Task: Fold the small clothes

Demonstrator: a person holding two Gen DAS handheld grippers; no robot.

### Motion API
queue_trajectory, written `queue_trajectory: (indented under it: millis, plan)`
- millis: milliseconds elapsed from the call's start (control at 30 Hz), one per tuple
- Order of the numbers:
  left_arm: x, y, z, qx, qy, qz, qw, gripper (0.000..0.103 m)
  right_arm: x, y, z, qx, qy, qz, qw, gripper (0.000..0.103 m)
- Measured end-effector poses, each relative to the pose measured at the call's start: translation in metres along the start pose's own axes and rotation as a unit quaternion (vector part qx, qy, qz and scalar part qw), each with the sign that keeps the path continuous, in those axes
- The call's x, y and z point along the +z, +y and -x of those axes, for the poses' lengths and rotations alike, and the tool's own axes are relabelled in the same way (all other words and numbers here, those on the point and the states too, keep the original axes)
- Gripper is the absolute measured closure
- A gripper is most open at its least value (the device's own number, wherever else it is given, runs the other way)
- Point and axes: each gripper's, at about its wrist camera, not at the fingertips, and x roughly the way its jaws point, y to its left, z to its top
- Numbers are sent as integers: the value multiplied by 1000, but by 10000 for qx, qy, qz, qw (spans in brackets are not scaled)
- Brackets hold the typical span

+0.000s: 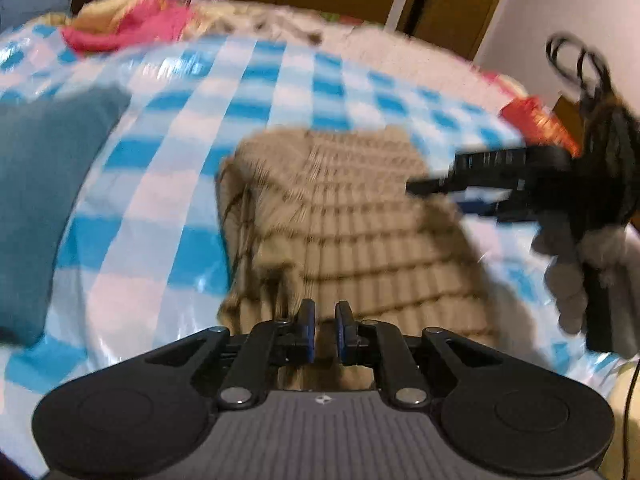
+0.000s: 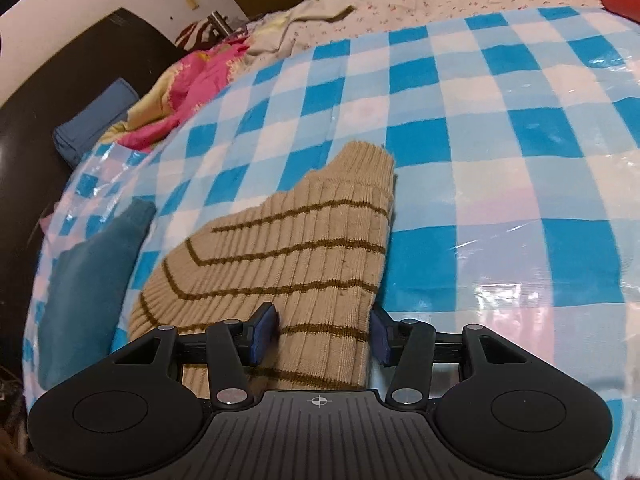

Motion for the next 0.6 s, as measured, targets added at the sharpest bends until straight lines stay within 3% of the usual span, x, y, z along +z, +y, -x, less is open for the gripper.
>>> queue_trajectory:
  millis: [100, 200, 400, 600]
  plan:
    - [14, -3, 7, -72, -337, -61, 9994, 79, -5, -5, 18, 75, -20, -25, 10000, 52]
    - [28, -4, -6, -68, -428, -61, 9990, 79, -16, -11, 31, 150, -1, -72, 9999, 48]
    - [24, 3, -40, 29, -151, 12, 9999, 78, -34, -14, 33, 466, 217, -213, 9984, 41]
    - [14, 15, -35, -82, -165, 111, 9998, 75, -41, -17, 9, 885, 515, -471, 9936, 35]
